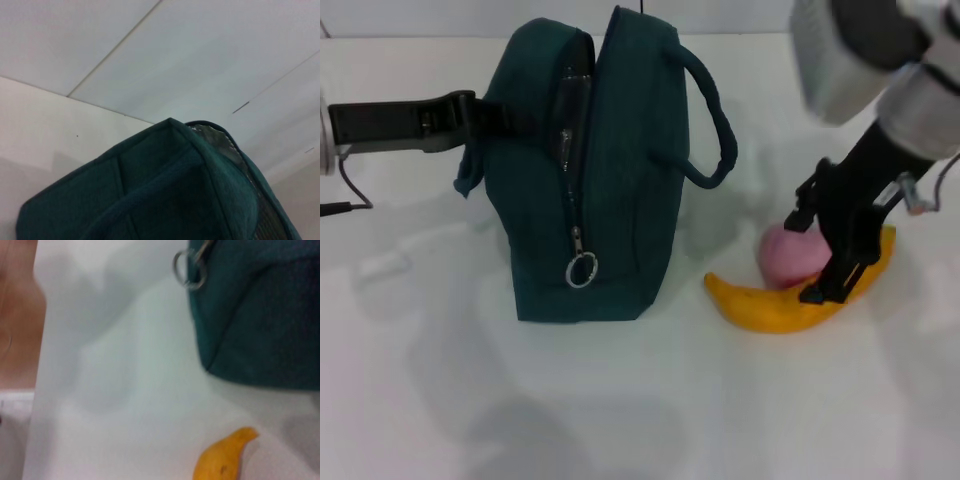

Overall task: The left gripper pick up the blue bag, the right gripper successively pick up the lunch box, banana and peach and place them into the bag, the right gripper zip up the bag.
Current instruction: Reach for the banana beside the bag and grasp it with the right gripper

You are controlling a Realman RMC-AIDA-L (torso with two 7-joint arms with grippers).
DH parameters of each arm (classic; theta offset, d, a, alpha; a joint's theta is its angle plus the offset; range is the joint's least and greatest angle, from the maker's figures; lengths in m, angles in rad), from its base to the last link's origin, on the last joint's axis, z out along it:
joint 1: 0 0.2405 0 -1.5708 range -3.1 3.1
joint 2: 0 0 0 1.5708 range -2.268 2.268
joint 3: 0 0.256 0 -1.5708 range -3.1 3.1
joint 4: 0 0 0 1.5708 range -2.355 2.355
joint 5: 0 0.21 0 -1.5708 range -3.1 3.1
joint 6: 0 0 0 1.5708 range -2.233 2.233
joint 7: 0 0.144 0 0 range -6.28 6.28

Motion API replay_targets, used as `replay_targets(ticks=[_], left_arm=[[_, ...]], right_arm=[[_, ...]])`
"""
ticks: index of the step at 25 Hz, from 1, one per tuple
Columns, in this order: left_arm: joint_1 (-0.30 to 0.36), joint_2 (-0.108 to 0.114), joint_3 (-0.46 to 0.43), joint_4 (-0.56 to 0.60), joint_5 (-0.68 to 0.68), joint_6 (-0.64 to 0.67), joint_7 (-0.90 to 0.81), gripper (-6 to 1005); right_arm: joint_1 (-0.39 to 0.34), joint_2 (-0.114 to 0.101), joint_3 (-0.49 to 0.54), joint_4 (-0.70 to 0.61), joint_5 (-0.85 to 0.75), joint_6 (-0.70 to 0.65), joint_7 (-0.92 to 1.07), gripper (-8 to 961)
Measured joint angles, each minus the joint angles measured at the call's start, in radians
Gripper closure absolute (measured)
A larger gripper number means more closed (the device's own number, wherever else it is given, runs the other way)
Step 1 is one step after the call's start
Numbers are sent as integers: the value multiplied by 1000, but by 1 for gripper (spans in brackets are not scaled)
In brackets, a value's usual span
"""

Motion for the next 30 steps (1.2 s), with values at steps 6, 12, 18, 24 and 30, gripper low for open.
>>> replay_targets(ticks=[6,12,18,24,30], left_arm=[[-2,1,0,-9,-4,-1,9,959],[-2,-2,0,-10,-5,-1,9,961],[-8,-2,0,-10,-5,-1,9,962],[-11,-3,0,-10,-6,-1,9,962],[-12,-3,1,-10,-6,-1,9,962]], right_arm=[[1,10,-139,14,1,71,18,74],[5,15,-206,54,16,107,29,76],[7,15,-250,100,44,155,37,78],[25,14,-256,171,81,201,36,80],[55,14,-280,236,113,235,30,85]])
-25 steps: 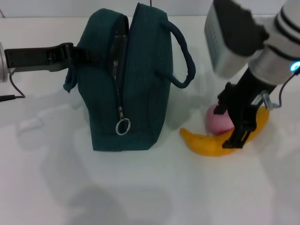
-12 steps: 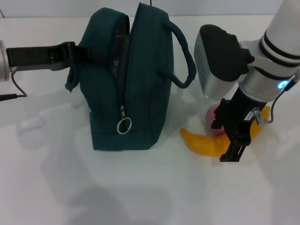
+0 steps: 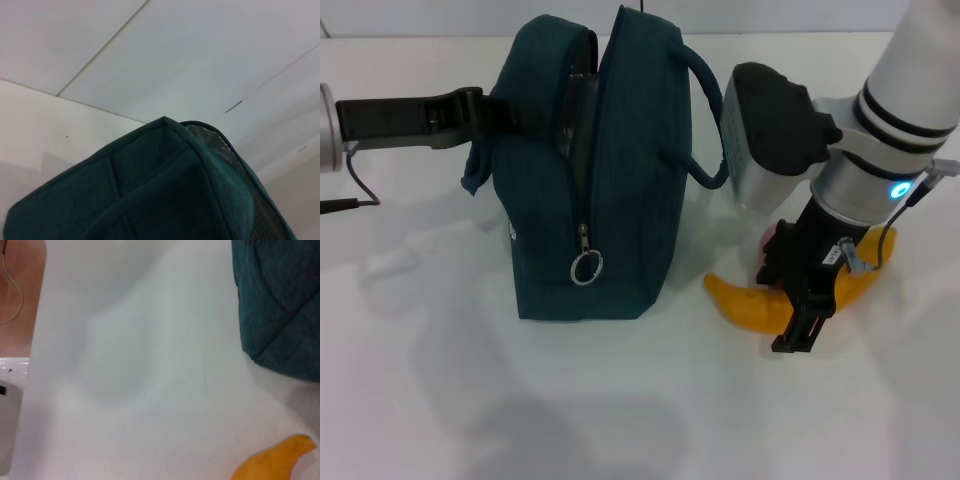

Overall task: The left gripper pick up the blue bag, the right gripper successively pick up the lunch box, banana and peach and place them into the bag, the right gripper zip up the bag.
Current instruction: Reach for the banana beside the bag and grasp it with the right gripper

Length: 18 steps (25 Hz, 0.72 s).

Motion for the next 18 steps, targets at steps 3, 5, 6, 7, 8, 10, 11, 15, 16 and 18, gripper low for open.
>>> replay_targets(ticks=[3,5,6,7,8,10,11,15,16,18], left_arm=[[0,0,-1,0,0,0,0,962],[0,0,-1,0,0,0,0,962],[0,0,-1,0,0,0,0,962],[0,0,-1,0,0,0,0,962],[0,0,0,0,0,0,0,962],[0,-1,2,0,0,0,0,962],[0,-1,4,0,0,0,0,962],[-2,-1,5,0,0,0,0,962],[-3,-1,5,0,0,0,0,962],[-4,-1,5,0,0,0,0,962]], right_arm=[[1,0,-20,9,7,16,-1,90],[1,0,-31,14,12,26,1,94],[1,0,-35,17,14,32,1,95],[2,0,-36,22,15,37,2,97],[2,0,-37,26,16,41,2,99],[2,0,-39,40,20,48,3,102],[3,0,-40,44,23,50,3,104],[5,0,-48,51,29,61,4,111],[5,0,-49,52,29,65,4,113],[7,0,-50,52,29,65,4,160]])
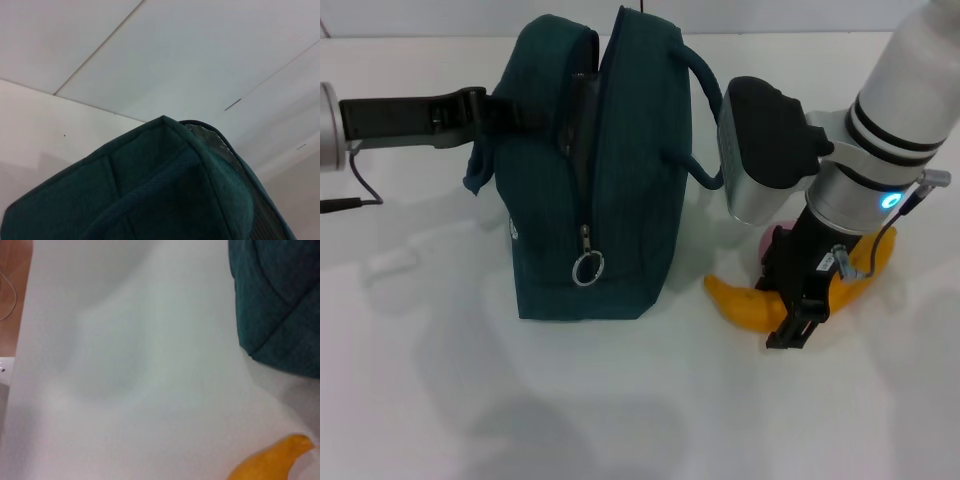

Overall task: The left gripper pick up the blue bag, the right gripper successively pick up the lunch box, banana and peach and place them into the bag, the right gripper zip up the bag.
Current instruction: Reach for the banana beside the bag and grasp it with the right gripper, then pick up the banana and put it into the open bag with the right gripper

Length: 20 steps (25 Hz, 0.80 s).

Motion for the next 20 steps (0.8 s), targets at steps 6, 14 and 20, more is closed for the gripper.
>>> replay_targets(ticks=[6,14,20], left_arm=[[-5,2,-4,0,0,0,0,962],[2,9,-6,3,-4,5,-1,962],[4,11,-6,1,-13,6,0,962]], right_arm=[[9,0,-13,-4,-3,2,9,395],[-34,-6,67,-148,-6,-137,65,503],[-86,-11,299,-255,-11,-335,94,503]])
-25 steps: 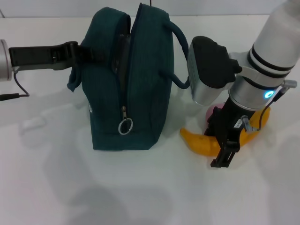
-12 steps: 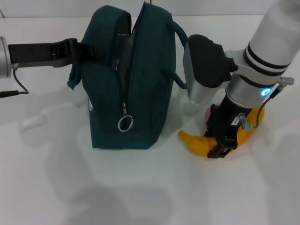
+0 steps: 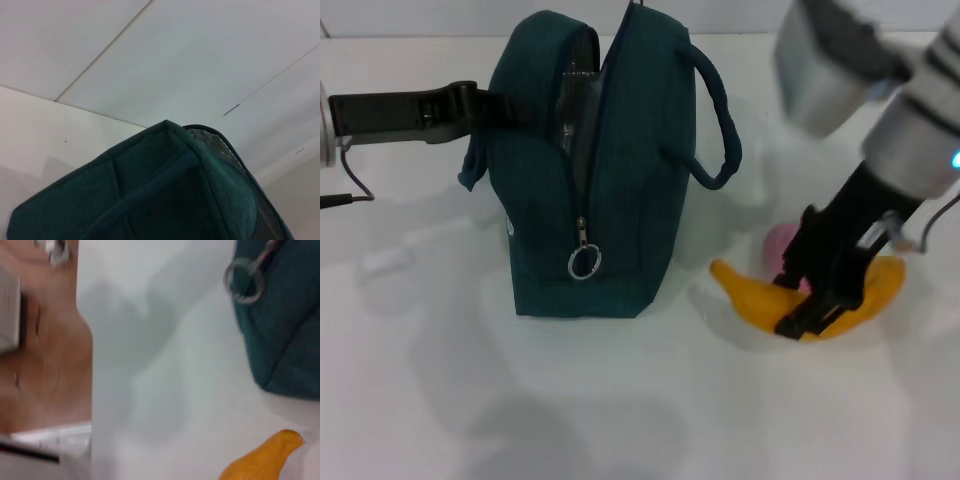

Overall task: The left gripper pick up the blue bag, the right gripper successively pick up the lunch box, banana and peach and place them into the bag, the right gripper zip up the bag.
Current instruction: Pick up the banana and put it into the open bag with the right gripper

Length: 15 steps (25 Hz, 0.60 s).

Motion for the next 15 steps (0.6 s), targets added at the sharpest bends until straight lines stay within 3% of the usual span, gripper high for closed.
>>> replay_targets(ticks=[5,9,11,15], left_arm=[[2,0,0,-1,-1,0,0,962],[-3,-3,1,0,-8,1,-1,962],[0,-4,4,1,-27,2,0,962],[-2,-5,8,-2,-38,4,0,962]], right_arm=[[-24,-10,316,-63,7,-149,13,503],[-15,-35,631,-99,100,-293,39,503],[-23,-58,732,-105,211,-316,54,503],[-96,-92,797,-69,486,-248,54,503]])
